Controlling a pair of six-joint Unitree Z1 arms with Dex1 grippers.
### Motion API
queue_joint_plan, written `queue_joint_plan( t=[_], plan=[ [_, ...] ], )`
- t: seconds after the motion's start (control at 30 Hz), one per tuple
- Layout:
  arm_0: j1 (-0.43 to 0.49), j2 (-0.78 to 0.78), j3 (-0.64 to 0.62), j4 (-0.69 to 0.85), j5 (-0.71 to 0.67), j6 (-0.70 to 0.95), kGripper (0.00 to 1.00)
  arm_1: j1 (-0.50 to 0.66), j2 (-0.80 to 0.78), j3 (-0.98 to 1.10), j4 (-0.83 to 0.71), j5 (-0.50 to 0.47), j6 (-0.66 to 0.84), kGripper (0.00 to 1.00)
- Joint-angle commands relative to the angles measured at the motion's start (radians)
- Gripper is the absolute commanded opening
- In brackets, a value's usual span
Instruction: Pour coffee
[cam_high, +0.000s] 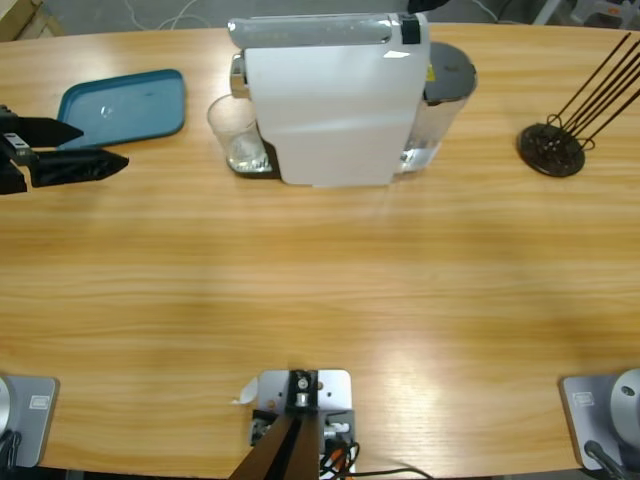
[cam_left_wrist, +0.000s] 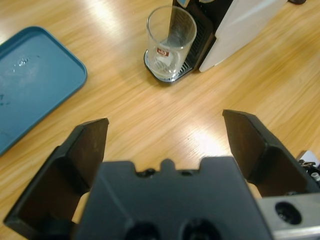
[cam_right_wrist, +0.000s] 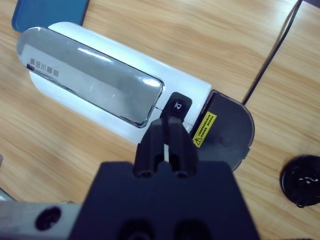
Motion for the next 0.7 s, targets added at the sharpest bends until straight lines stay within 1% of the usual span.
queue_joint_plan(
  t=[0.03, 0.37, 0.7],
  plan=[
    [-0.018, -0.006, 0.043, 0.003, 0.015, -0.010, 0.996, -0.004, 0.058, -0.013, 0.011, -0.005, -0.007, 0.000],
    [-0.018, 0.002, 0.047, 0.003, 0.015, -0.010, 0.996, -0.007, 0.083, -0.031, 0.009, -0.045, -0.024, 0.000],
    [-0.018, 0.005, 0.050, 0.002, 0.015, -0.010, 0.996, -0.010, 0.084, -0.027, 0.012, -0.057, -0.030, 0.000]
  ],
)
